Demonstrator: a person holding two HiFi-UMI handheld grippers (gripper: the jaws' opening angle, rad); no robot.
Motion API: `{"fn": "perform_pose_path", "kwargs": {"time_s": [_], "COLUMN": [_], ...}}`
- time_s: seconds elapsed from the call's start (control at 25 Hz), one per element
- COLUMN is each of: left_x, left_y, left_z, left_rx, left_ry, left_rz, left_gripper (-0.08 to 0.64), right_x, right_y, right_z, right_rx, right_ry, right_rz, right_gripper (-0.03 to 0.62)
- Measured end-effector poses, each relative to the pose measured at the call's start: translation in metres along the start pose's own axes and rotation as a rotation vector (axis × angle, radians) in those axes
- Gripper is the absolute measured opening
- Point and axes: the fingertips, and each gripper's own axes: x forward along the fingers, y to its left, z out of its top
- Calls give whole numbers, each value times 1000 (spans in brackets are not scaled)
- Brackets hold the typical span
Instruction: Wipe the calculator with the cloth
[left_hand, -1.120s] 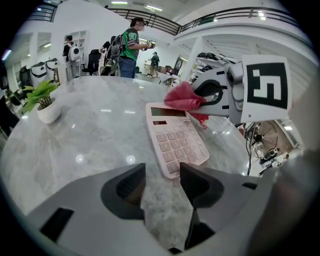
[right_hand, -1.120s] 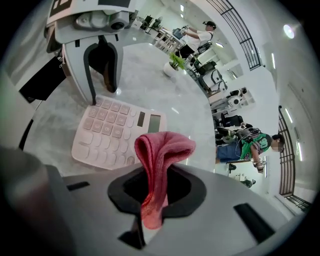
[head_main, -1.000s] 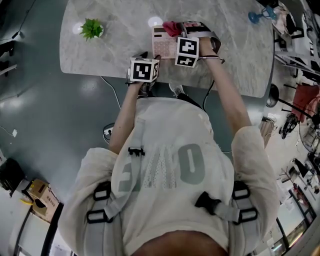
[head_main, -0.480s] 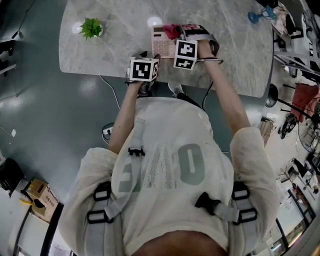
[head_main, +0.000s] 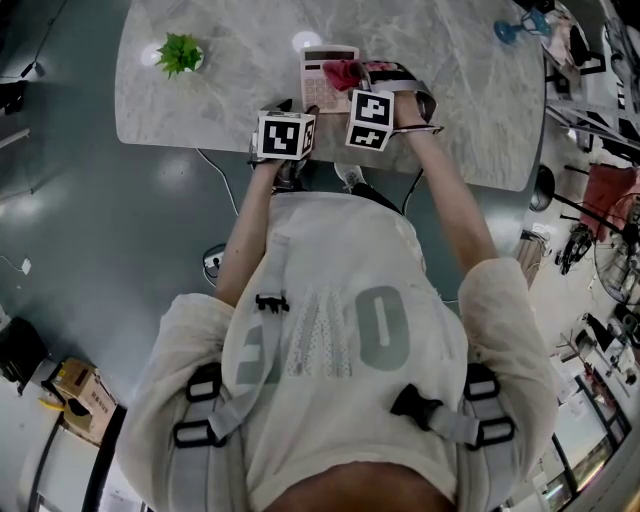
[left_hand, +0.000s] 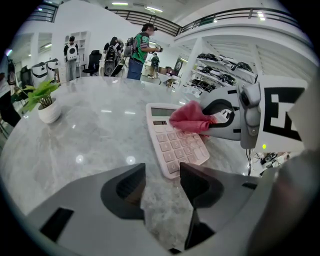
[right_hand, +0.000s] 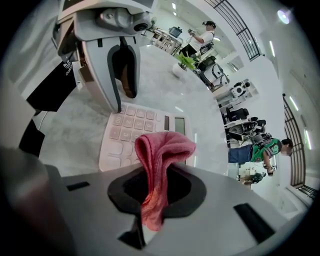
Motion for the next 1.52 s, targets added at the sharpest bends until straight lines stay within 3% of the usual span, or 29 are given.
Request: {"fn": "perform_pose_path", "kwargs": {"time_s": [0.28,0.96,1.52], "left_x": [2,1,1], "left_y": [0,0,0], "left_z": [0,0,0], "left_rx": [-1,0,6], "left_ry": [-1,-1,12], "left_rz": [-5,-2,-12], "left_gripper": [219,219,218], "right_x": [0,-24,-35], "right_y": [4,58,94], "right_z": [1,8,13], "right_rx": [15,-3,26], "right_ry": [-6,-45,-56], "right_rz": [22,144,168], "right_gripper": [55,55,55]}}
